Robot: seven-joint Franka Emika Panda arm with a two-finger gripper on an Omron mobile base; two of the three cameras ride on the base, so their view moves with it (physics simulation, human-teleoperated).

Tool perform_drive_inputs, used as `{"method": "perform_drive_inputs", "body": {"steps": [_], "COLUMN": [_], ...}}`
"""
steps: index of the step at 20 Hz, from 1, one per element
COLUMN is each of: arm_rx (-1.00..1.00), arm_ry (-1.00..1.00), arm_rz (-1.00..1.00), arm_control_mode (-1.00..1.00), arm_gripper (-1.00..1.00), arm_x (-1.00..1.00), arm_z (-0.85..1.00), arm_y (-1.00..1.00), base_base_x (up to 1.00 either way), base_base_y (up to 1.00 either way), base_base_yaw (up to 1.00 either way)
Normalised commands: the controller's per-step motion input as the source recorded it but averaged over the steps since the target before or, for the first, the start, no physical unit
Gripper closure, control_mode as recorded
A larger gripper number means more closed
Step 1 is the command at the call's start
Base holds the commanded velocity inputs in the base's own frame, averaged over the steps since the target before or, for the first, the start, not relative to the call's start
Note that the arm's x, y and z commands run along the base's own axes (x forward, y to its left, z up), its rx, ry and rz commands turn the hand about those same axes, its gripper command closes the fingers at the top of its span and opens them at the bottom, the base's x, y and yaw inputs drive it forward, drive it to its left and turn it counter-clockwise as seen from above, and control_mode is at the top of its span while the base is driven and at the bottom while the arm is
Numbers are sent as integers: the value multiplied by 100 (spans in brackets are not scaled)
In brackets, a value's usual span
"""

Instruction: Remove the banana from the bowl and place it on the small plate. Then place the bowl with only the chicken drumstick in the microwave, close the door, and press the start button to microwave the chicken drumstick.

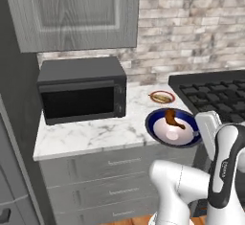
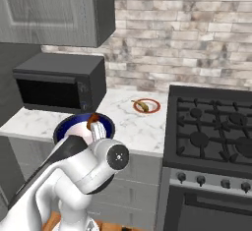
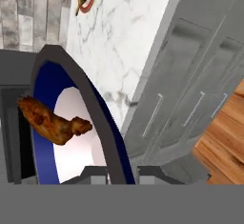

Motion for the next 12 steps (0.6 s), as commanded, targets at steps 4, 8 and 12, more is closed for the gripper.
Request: {"method": "perform_drive_inputs", "body": {"steps": [4,8,12], "arm_rx": [0,0,0], "arm_ry": [0,0,0], "arm_rz": [0,0,0], "arm_control_mode": [100,100,100], "arm_gripper": [100,100,100], "arm_x": [0,0,0], "arm_z": [0,0,0], "arm_y": [0,0,0], "base_base_x": [-100,-100,-46], "base_base_y": [39,72,97], "base_base_yaw": [3,12,8]}}
